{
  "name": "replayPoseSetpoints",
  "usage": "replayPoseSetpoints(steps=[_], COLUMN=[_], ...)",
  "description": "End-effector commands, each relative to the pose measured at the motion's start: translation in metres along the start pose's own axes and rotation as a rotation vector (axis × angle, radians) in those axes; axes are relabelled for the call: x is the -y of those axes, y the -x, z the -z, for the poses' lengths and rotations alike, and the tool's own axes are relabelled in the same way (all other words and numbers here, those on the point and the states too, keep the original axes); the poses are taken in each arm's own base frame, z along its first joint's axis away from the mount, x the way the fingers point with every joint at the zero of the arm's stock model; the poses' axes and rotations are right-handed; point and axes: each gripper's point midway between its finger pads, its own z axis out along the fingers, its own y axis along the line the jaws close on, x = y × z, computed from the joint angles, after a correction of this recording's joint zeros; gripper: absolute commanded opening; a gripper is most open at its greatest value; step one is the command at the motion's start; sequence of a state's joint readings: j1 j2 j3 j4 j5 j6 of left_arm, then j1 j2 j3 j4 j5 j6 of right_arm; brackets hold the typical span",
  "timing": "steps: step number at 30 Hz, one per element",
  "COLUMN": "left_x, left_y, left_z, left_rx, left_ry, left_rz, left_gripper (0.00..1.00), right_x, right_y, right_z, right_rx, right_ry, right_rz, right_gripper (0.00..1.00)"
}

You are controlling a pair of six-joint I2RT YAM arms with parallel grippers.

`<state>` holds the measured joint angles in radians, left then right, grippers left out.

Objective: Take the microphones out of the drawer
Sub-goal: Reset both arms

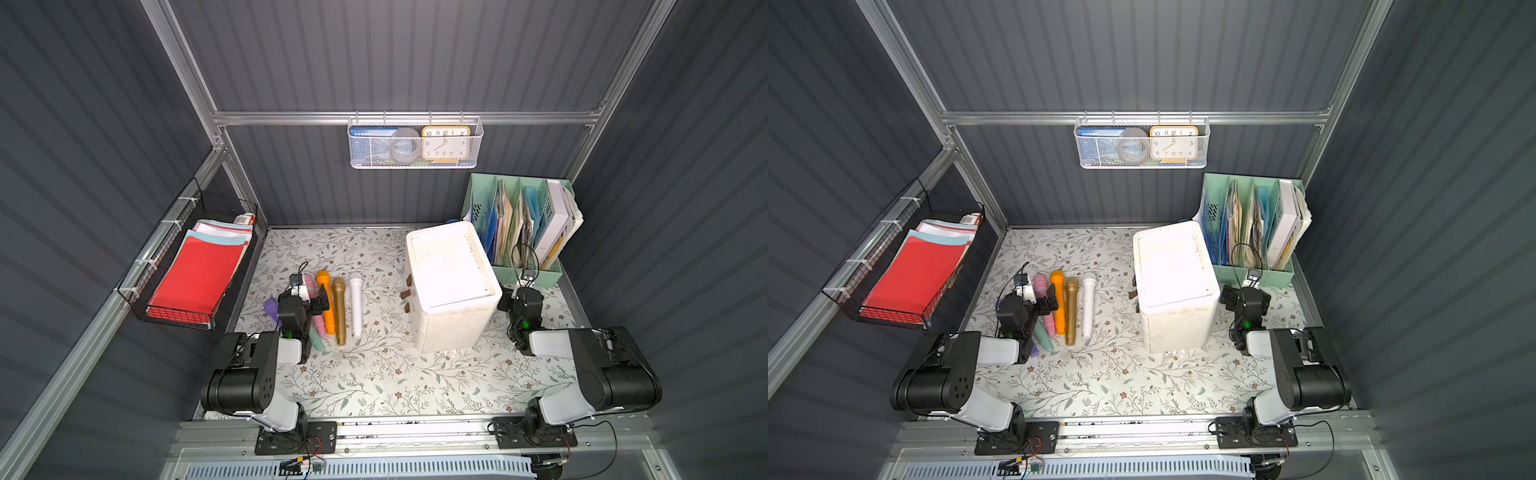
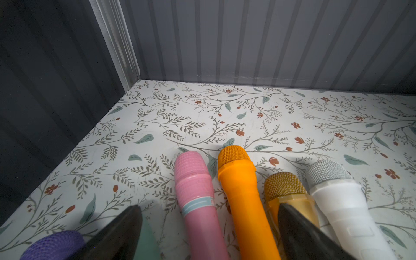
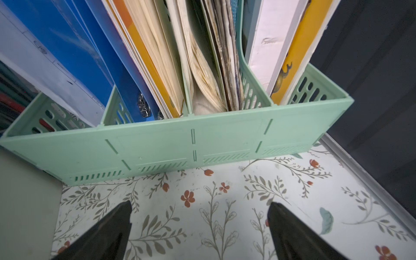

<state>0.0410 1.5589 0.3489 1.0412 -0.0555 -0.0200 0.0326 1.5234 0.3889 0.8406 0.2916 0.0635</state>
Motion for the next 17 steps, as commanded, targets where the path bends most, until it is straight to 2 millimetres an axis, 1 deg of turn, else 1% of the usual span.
replayPoseSetpoints(steps=[1, 17], left_x=[-0.0006, 0.0003], left_y=[0.0050, 0.0050], left_z=[0.0011, 0.0010], left_rx=[0.022, 0.022], left_ry=[-0.006, -0.011], left_rz=[0.016, 0.016], left_gripper=[0.99, 0.99], right_x=[-0.0011, -0.0010], right_y=[0.0039, 0.0042], right_z=[-0.0006, -0.0005], right_rx=[0.002, 0.003], right_ry=[0.005, 0.005], right_rz=[-0.017, -0.017], right_gripper=[0.99, 0.99])
